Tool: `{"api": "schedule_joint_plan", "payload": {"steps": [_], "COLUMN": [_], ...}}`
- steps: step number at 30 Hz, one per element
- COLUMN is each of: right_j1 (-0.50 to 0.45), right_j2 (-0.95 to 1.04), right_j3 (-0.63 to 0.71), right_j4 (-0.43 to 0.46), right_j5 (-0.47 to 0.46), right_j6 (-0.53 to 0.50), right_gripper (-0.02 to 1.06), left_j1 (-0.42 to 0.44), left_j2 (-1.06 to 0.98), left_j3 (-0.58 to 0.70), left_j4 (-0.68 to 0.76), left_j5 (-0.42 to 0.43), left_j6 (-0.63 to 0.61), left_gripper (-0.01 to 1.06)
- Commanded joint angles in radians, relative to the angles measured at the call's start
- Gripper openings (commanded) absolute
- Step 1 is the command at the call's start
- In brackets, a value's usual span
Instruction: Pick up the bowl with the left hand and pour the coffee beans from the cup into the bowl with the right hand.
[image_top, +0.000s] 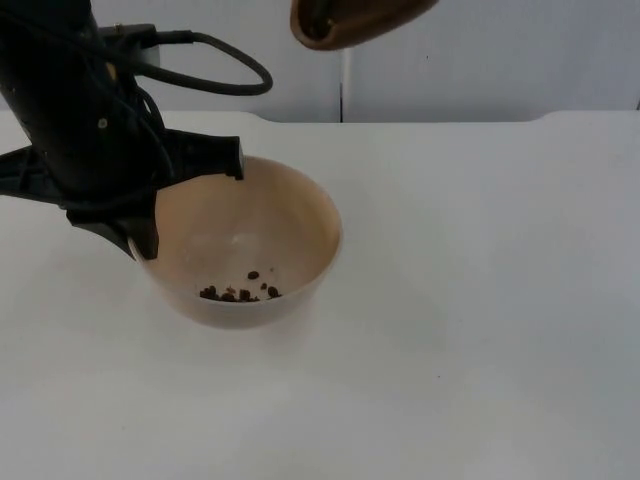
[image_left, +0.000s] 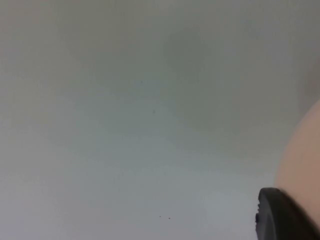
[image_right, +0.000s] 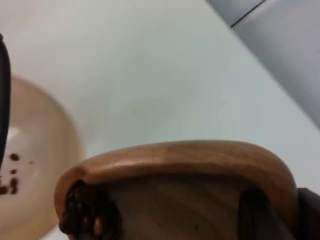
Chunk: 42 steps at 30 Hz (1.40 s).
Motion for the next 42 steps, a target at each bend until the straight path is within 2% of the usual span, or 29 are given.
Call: {"api": "schedule_joint_plan", "payload": {"steps": [1,5,14,19,21,23,25,28,42], "right_j1": [-0.034,-0.084,-0.142,-0.182,-0.207,-0.242,-0.25,-0.297,-0.411], "right_j2": [-0.013,-0.013,-0.011,-0.011,-0.011,-0.011,-0.011,-0.011,-0.011], "right_j3": [-0.004,-0.004,-0.002,0.052,0.099,0.166,0.181,0.285,0.601], "right_j4": [0.086,0.179,0.219,0.231,0.236,0.279,0.286,0.321,0.323], "right_j5": [-0.006,-0.006,-0.007,-0.033,-0.057,-0.098,-0.105,-0.187,-0.448], "right_j6": [-0.024,-0.038,-0.038,-0.038,-0.031,-0.031,-0.031,-0.033,0.034], "right_gripper": [0.0,0.0,0.0,0.0,0.0,0.0,0.0,0.0,0.0], "left_j1": [-0.005,-0.005,-0.005,-0.005,-0.005,-0.005,-0.002,-0.002,-0.002], "left_j2": [-0.006,-0.006,-0.006,-0.006,-0.006,-0.006,-0.006,-0.006,-0.006], "left_j3": [-0.003,-0.003,-0.003,-0.003,-0.003,-0.003,-0.003,-0.003,-0.003], "left_j4": [-0.005,-0.005,-0.005,-0.001,0.005,0.01,0.012,0.018,0.049], "left_j5": [-0.015,-0.012,-0.012,-0.013,-0.013,-0.013,-0.013,-0.014,-0.014], "left_j6": [-0.008,-0.008,-0.008,-0.008,-0.008,-0.008,-0.008,-0.008,-0.008], "left_gripper": [0.0,0.0,0.0,0.0,0.0,0.0,0.0,0.0,0.0]}}
